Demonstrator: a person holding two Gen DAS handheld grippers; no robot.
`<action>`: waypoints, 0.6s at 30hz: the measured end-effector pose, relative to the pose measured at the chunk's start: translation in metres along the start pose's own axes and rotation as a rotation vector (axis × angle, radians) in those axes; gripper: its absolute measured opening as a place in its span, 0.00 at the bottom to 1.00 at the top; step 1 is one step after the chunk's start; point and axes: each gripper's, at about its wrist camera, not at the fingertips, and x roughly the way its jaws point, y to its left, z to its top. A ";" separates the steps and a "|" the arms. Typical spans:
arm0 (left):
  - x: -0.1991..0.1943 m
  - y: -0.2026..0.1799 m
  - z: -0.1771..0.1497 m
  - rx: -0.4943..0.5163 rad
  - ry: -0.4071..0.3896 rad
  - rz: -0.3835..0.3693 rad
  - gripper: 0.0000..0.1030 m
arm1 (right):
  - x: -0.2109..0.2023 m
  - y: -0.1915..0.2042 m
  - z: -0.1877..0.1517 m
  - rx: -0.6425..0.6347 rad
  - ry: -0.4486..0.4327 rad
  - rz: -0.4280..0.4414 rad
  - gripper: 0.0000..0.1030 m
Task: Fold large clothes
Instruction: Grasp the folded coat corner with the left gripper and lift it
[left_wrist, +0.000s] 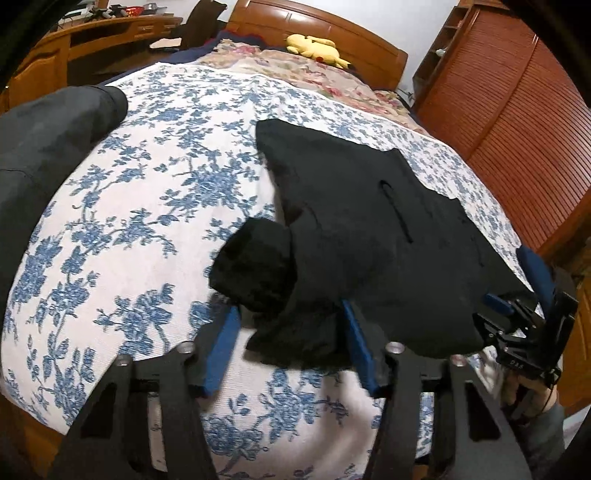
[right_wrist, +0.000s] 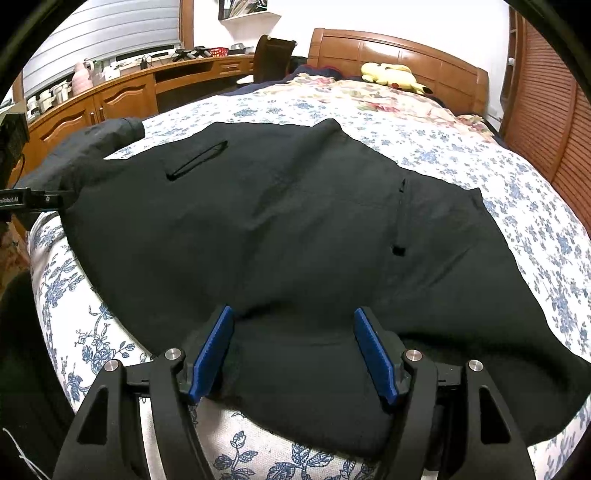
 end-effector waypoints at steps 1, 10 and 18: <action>0.000 -0.002 0.001 0.004 0.003 -0.005 0.44 | 0.000 0.000 0.000 0.000 0.000 0.000 0.68; -0.029 -0.043 0.025 0.122 -0.074 0.031 0.13 | -0.002 -0.005 0.001 -0.005 0.009 0.007 0.68; -0.061 -0.119 0.057 0.300 -0.189 0.042 0.06 | -0.016 -0.015 -0.001 -0.004 0.001 0.029 0.68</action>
